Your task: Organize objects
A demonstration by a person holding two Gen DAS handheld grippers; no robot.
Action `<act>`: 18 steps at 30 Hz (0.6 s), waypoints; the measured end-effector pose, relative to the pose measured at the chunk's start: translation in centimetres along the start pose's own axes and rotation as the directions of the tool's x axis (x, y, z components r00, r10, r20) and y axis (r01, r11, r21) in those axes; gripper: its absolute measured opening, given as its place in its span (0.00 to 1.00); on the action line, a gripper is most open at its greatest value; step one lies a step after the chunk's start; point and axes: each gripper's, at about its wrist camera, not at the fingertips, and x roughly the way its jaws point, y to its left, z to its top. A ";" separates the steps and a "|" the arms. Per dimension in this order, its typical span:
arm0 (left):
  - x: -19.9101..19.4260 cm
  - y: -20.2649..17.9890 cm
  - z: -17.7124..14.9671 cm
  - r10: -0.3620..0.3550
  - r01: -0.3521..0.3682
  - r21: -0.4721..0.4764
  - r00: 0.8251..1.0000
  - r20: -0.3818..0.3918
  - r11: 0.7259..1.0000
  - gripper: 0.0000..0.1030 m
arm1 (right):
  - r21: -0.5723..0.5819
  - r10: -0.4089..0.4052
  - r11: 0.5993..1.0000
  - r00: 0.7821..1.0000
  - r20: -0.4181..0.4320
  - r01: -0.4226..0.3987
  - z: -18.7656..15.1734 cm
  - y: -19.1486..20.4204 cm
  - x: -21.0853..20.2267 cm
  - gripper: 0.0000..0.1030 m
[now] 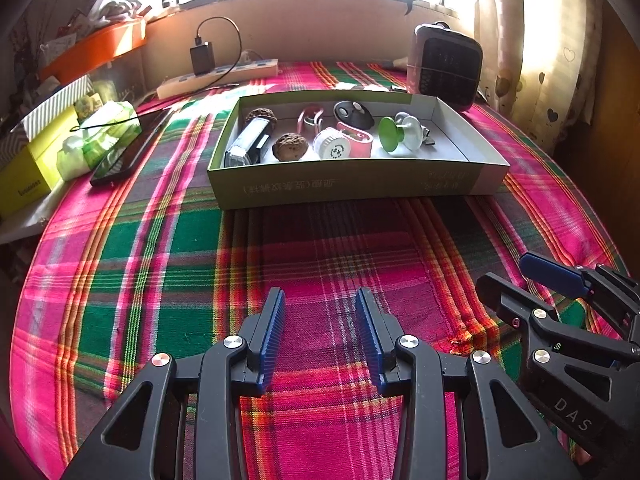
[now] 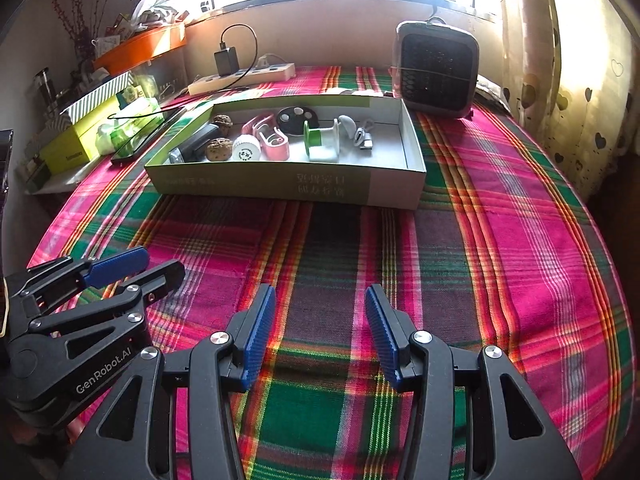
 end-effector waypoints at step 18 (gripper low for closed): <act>-0.2 -0.6 -0.5 0.042 -0.042 -0.005 0.998 0.036 0.999 0.34 | 0.006 -0.065 0.998 0.998 0.022 0.065 -0.9 -0.1 0.3 0.50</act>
